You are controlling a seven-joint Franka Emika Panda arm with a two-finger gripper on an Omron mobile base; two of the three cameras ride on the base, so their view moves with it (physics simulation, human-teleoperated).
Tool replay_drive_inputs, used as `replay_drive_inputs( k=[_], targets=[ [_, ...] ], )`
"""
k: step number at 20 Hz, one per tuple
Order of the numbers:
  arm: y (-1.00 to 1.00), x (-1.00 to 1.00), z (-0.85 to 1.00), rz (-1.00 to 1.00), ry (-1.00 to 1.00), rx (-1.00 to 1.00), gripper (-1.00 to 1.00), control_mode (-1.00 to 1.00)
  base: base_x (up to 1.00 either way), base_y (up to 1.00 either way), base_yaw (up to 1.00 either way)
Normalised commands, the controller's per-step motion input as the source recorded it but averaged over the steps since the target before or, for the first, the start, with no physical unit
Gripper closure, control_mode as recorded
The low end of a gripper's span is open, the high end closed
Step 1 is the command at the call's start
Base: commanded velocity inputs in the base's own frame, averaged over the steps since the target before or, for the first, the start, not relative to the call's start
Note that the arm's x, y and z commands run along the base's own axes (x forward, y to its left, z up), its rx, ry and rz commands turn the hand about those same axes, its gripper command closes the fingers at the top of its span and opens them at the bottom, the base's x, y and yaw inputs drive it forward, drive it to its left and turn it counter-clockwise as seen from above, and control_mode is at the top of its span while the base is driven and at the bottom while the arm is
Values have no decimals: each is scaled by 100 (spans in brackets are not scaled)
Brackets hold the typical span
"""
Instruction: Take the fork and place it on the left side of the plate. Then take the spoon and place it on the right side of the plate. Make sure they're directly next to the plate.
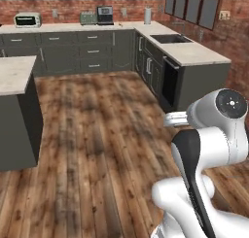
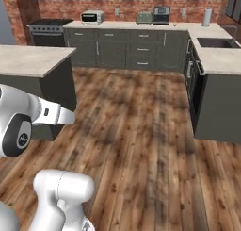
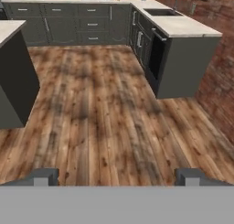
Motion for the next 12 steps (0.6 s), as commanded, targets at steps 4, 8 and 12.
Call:
replay_drive_inputs(
  k=[4, 8, 12],
  targets=[
    [0, 0, 0, 0, 0, 0, -100, 100, 100, -38, 0],
    [0, 0, 0, 0, 0, 0, -100, 100, 100, -40, 0],
    [0, 0, 0, 0, 0, 0, -100, 100, 100, -36, 0]
  ],
)
